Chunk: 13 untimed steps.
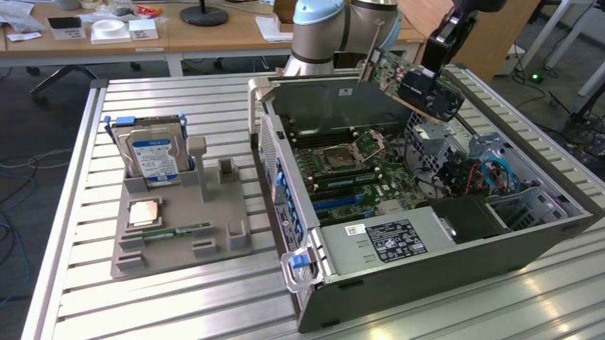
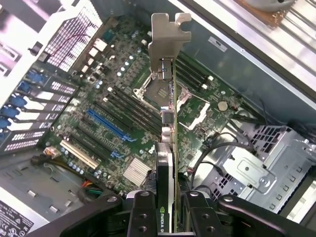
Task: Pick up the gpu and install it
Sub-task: 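Insert the gpu into the slot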
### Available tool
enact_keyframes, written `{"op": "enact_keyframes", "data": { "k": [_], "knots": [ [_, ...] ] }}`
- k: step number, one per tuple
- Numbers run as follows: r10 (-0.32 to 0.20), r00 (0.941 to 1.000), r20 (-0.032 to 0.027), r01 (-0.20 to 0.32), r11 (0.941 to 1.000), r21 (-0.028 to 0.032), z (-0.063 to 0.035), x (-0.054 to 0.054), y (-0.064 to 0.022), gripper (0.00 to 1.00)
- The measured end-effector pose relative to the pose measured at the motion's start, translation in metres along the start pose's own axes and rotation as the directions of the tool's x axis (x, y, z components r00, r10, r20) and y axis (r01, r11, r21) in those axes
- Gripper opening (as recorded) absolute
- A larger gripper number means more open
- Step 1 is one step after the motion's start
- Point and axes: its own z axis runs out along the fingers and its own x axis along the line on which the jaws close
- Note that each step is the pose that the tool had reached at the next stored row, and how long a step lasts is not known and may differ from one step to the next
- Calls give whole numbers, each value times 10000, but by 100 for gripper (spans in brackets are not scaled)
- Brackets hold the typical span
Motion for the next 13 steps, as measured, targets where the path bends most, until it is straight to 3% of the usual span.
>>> {"op": "enact_keyframes", "data": {
  "k": [13],
  "knots": [
    [-161, 9999, -11, 161, 9999, 1, 1, 0, 0, 26]
  ]
}}
